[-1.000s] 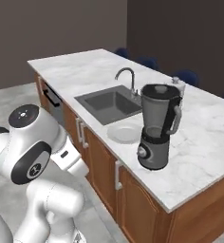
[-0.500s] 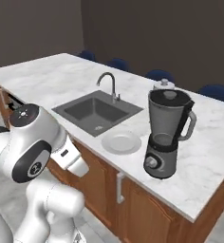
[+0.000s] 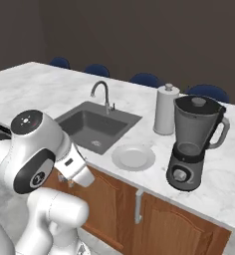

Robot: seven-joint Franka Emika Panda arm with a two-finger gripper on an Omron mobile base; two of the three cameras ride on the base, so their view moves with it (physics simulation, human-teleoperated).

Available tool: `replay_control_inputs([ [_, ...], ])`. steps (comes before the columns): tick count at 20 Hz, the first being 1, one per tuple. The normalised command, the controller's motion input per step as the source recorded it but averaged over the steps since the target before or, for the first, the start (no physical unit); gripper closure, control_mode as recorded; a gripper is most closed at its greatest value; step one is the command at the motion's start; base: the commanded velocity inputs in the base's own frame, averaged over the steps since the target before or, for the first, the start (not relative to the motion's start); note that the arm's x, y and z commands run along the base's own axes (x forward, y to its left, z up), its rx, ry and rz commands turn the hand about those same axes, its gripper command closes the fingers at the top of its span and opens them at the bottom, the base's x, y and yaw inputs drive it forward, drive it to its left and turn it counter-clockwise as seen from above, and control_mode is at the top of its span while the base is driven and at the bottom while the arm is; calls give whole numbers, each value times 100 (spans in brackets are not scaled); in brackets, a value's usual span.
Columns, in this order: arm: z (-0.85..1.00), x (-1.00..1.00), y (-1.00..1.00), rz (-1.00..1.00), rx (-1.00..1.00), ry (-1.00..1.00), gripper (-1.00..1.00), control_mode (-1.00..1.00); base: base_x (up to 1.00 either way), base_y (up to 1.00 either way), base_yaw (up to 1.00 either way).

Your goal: Pick the peach and apple from the fridge and place them on the plate next to the blender to make a fruit smoothie.

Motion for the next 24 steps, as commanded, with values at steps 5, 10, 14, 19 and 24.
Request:
replay_control_inputs([
  [5,0,0,0,0,0,0,100,100,61,49,-23],
  [10,0,0,0,0,0,0,100,100,44,-13,-26],
  [14,-8,7,0,-5,0,4,100,-100,5,-11,-18],
  [19,-50,82,-21,-13,0,22,100,-100,0,0,0],
  [24,-54,80,-20,-5,2,15,100,-100,0,0,0],
])
